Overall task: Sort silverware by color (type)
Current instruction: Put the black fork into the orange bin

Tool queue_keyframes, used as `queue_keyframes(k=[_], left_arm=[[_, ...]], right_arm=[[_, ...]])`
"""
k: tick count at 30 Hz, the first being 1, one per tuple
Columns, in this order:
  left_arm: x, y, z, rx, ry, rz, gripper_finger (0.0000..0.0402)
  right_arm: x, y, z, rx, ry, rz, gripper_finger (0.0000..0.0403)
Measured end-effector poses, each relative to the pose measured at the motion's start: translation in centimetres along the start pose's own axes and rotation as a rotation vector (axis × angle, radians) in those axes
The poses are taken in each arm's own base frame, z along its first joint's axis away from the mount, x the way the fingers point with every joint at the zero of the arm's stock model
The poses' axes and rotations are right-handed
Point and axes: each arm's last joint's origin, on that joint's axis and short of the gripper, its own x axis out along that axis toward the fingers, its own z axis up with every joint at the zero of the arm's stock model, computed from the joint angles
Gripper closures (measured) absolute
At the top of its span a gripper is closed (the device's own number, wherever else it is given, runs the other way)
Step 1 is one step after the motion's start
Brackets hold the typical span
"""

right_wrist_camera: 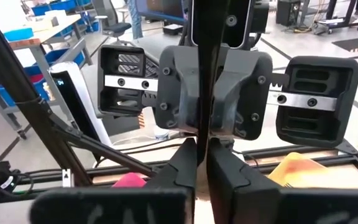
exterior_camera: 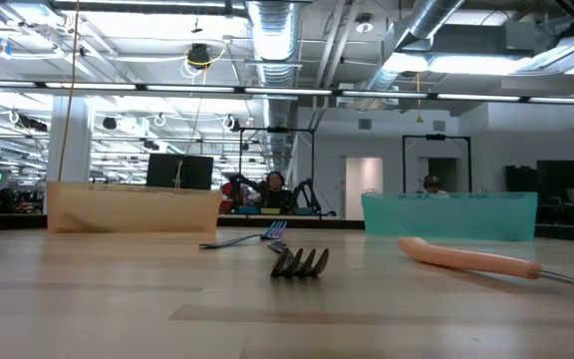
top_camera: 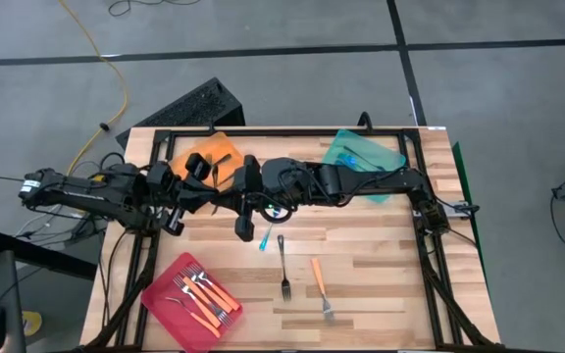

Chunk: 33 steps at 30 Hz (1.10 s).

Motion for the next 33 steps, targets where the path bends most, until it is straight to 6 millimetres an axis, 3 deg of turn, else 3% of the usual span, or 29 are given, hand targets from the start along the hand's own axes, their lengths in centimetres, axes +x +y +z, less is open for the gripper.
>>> queue_keyframes(k=[10, 13, 19, 24, 33], left_arm=[[-0.1, 0.0, 0.0, -0.035, 0.006, 0.016, 0.0391], [-0.5, 0.2, 0.1, -0.054, 0.022, 0.094, 0.0377], [-2.4, 0.5, 0.9, -0.062, 0.064, 0.287, 0.0343], [-4.1, 0.3, 1.6, -0.086, 0.086, 0.330, 0.0323], [-6.9, 0.3, 1.3, -0.221, 0.206, 0.419, 0.0318]], right_arm=[[-0.1, 0.3, -0.2, -0.004, 0.001, -0.063, 0.0368], [-0.1, 0.1, -0.3, -0.007, 0.012, -0.096, 0.0368], [0.1, -0.6, -0.6, 0.001, 0.039, -0.146, 0.0368], [0.1, -1.0, -0.5, 0.006, 0.037, -0.155, 0.0368], [0.3, -3.1, 0.0, 0.052, 0.007, -0.222, 0.0368]])
